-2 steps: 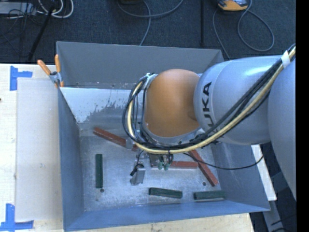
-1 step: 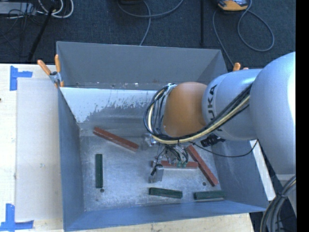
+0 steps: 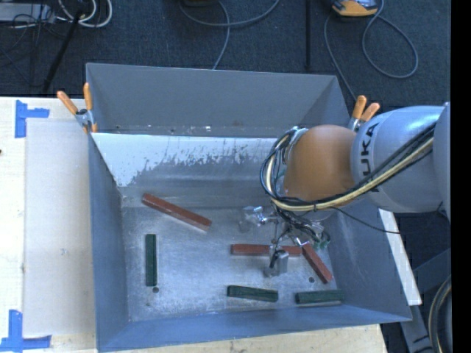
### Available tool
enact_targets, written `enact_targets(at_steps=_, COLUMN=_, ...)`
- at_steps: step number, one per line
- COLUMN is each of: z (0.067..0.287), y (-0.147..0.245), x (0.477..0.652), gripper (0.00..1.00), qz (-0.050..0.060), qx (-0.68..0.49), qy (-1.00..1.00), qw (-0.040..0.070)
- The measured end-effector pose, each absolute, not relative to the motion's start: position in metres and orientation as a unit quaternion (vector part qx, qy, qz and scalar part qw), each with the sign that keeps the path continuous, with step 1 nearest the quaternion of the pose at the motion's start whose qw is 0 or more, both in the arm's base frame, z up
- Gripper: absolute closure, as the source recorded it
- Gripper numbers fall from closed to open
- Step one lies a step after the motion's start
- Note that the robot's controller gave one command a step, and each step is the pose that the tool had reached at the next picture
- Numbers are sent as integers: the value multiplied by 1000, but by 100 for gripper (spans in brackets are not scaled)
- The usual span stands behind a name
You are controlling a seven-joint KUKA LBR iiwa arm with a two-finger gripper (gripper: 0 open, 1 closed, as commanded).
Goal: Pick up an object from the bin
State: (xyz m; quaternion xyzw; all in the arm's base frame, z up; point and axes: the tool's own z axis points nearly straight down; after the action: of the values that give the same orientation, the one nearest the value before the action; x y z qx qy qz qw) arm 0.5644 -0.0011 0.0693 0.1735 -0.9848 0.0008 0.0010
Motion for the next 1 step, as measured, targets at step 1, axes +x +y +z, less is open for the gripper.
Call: enact_targets(at_steps=1, z=70, y=1, x=565, gripper=100, qz=-1, qx=173, qy=-985, qw=0)
